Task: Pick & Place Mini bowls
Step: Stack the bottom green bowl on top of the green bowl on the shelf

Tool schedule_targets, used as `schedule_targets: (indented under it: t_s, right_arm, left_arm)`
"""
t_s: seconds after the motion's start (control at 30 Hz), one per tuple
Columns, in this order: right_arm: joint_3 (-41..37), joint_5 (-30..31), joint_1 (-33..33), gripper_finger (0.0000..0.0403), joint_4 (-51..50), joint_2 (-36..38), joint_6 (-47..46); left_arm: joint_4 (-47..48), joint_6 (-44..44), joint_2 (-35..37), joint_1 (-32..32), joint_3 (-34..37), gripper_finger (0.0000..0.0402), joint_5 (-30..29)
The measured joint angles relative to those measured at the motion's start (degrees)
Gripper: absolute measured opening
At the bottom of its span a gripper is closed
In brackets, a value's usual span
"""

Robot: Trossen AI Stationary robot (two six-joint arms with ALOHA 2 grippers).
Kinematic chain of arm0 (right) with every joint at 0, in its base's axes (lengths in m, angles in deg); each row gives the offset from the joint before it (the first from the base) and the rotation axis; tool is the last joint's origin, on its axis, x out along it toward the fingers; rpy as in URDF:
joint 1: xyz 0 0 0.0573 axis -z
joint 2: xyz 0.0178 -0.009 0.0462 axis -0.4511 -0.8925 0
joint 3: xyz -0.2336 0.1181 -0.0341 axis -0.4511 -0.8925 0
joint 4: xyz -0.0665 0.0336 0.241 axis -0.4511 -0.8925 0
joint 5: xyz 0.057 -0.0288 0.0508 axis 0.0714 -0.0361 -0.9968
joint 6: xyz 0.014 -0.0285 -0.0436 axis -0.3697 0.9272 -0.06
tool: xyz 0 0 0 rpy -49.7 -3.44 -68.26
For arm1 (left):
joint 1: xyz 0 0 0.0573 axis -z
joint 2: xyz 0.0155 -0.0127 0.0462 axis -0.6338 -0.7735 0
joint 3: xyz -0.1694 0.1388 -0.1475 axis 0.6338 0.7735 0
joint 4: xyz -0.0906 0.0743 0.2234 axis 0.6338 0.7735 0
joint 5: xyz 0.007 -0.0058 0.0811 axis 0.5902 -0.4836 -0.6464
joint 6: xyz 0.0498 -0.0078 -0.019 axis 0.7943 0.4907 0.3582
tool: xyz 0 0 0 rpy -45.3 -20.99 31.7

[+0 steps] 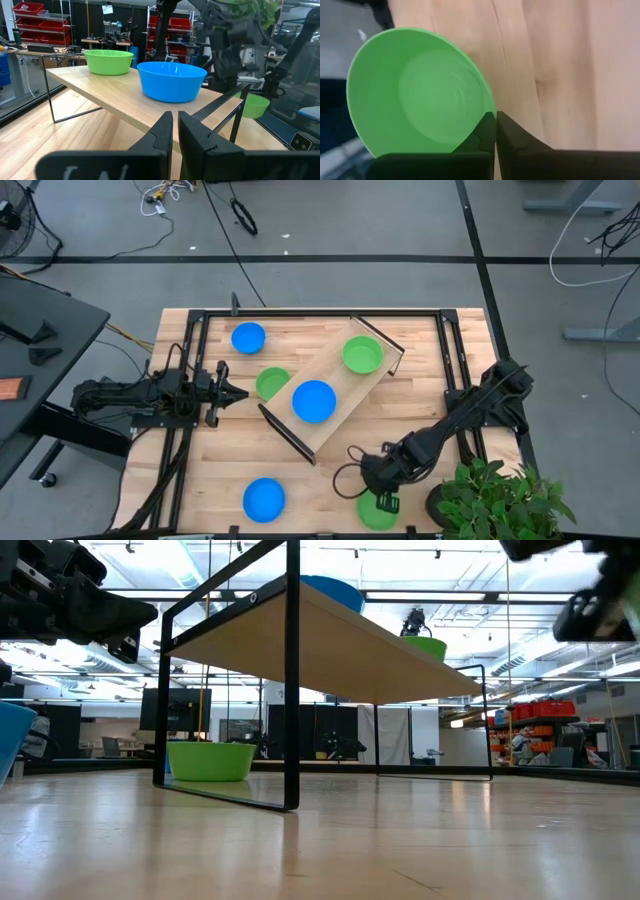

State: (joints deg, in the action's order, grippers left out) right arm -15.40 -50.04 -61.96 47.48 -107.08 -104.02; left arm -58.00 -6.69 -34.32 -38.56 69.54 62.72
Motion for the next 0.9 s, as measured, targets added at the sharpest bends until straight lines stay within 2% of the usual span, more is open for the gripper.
schedule_targets:
  t_s: [0.6, 0.73, 0.9]
  right_arm:
    - [0.0, -1.47, 4.95, 0.0, -9.25, 17.69, -4.81]
    - [1.12, -1.23, 8.15, 0.0, -12.88, 19.77, -2.51]
    - [6.1, -1.25, 13.22, 0.0, -18.64, 20.11, 2.83]
  left_arm:
    - [0.0, -0.01, 0.01, -0.01, 0.0, 0.0032, 0.01]
    - [0.0, 0.0, 0.0, -0.02, 0.01, 0.0032, 0.0]
    - [0.0, -0.02, 0.01, -0.01, 0.0, 0.0032, 0.0]
